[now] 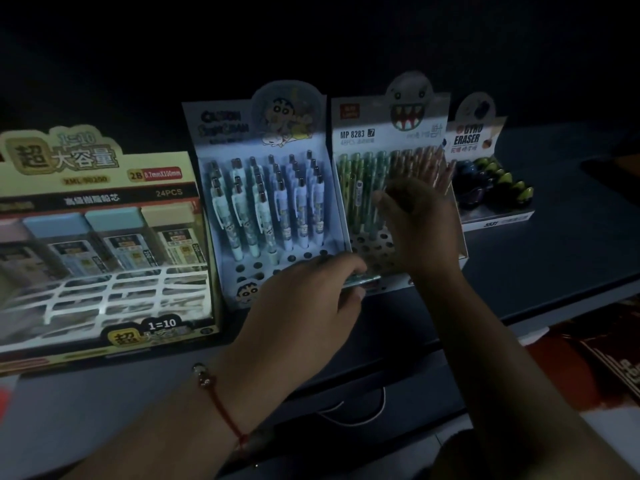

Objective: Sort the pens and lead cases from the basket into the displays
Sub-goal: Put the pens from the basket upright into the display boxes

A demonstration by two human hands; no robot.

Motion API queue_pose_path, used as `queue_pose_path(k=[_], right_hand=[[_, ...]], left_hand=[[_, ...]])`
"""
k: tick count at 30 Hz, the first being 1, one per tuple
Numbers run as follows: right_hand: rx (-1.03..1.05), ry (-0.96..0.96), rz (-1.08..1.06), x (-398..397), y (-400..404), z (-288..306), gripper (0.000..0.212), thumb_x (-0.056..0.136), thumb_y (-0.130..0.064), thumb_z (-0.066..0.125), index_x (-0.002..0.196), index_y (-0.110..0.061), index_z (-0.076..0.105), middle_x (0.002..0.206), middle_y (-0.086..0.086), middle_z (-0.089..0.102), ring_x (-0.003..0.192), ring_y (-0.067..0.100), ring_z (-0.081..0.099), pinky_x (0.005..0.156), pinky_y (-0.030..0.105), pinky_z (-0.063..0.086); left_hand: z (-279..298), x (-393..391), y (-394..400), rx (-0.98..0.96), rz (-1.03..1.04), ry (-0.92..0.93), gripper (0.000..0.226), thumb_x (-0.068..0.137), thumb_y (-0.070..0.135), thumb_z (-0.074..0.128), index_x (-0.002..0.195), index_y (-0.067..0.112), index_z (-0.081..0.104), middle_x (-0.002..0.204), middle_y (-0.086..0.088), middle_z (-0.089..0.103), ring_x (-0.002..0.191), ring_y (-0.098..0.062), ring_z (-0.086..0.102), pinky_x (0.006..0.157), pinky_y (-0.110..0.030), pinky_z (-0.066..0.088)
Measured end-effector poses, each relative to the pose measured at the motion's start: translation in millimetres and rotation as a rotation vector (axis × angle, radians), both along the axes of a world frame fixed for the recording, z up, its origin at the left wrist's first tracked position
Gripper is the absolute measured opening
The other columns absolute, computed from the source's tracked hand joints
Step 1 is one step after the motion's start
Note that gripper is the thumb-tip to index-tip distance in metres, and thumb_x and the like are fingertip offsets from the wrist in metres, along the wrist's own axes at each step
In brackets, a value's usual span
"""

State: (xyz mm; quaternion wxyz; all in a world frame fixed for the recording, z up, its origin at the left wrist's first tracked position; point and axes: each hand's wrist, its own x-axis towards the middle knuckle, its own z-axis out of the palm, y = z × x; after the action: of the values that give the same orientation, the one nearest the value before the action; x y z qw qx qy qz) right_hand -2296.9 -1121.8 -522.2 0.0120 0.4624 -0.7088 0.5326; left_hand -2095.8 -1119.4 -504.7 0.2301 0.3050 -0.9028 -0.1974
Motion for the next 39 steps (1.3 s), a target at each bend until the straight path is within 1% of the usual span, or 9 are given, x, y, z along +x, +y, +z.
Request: queue_pose_path(k=[6,10,14,18,22,26,29,33,39], right_hand=[[0.050,-0.032,-0.021,-3.4,-2.2,-3.2,0.026,0.093,-0.040,0.062,0.106,-0.020,0.074,0.081,-0.011,0.070,0.069,-0.003,0.062,0.059,0.009,0.040],[-0.008,-0.139,-0.006,-1.9,6.1,-0.5,0.023,0.096,-0.029,0.061,0.111,-0.019,0.074,0.084,-0.006,0.074,0.072,0.007,0.068,0.063,0.030,0.056],[-0.033,-0.243,-0.007,-0.4,24.4,10.0,0.017,0.099,-0.022,0.058,0.102,-0.017,0.074,0.081,-0.002,0.073,0.072,0.011,0.068,0.062,0.035,0.056],[0.080,-0.447,0.173,8.2,43.0,23.2,0.020,0.098,-0.022,0.060,0.090,-0.010,0.072,0.078,0.009,0.072,0.067,0.012,0.063,0.063,0.030,0.050],[0.304,-0.587,0.469,19.9,60.8,31.5,0.026,0.095,-0.026,0.062,0.094,-0.002,0.072,0.075,0.009,0.070,0.069,0.012,0.065,0.063,0.022,0.052],[0.422,-0.604,0.610,29.3,71.1,29.3,0.011,0.091,-0.014,0.068,0.097,-0.006,0.071,0.096,0.031,0.069,0.086,0.026,0.064,0.080,0.032,0.050],[0.405,-0.660,0.599,28.9,75.7,26.4,0.010,0.090,-0.014,0.069,0.098,-0.008,0.071,0.090,0.018,0.070,0.086,0.021,0.065,0.076,0.025,0.051],[0.332,-0.795,0.498,22.4,83.8,28.6,0.032,0.091,-0.023,0.068,0.104,0.005,0.066,0.101,0.027,0.069,0.090,0.024,0.064,0.070,0.021,0.051],[0.027,-0.872,0.313,11.5,99.9,39.2,0.014,0.093,-0.028,0.063,0.091,-0.014,0.063,0.078,0.001,0.062,0.077,0.013,0.063,0.072,0.025,0.050]], left_hand=[[-1.8,2.5,-2.5,0.002,0.008,-0.001,0.027,0.095,0.039,0.055,0.122,0.038,0.057,0.095,0.015,0.065,0.081,0.001,0.055,0.067,-0.016,0.040],[-3.2,2.8,-4.6,0.006,0.011,-0.005,0.026,0.095,0.039,0.056,0.120,0.037,0.059,0.097,0.015,0.065,0.083,0.002,0.055,0.066,-0.013,0.039],[-4.3,1.5,-6.0,0.010,0.029,0.007,0.027,0.095,0.039,0.057,0.122,0.038,0.058,0.113,0.016,0.063,0.101,-0.001,0.056,0.078,-0.020,0.044],[-1.7,0.3,-7.0,-0.006,0.049,0.030,0.029,0.095,0.038,0.058,0.123,0.038,0.060,0.116,0.018,0.061,0.102,0.000,0.054,0.077,-0.011,0.036],[2.3,-0.6,-4.6,-0.016,0.065,0.101,0.026,0.091,0.038,0.064,0.117,0.039,0.062,0.108,0.019,0.064,0.098,0.000,0.057,0.078,-0.020,0.045],[2.3,-2.7,2.1,-0.025,0.063,0.144,0.019,0.090,0.033,0.067,0.108,0.036,0.061,0.103,0.018,0.065,0.093,-0.002,0.058,0.076,-0.029,0.051],[2.5,-4.4,6.2,-0.030,0.047,0.150,0.022,0.091,0.033,0.065,0.113,0.035,0.061,0.106,0.018,0.064,0.095,-0.003,0.059,0.076,-0.028,0.051],[2.7,-6.6,13.7,-0.074,0.031,0.097,0.034,0.093,0.038,0.061,0.127,0.037,0.058,0.109,0.018,0.063,0.097,-0.005,0.058,0.074,-0.022,0.045],[1.5,-9.1,23.0,-0.224,-0.001,0.006,0.036,0.095,0.042,0.056,0.129,0.029,0.057,0.117,0.014,0.058,0.104,-0.009,0.052,0.085,-0.024,0.035]])
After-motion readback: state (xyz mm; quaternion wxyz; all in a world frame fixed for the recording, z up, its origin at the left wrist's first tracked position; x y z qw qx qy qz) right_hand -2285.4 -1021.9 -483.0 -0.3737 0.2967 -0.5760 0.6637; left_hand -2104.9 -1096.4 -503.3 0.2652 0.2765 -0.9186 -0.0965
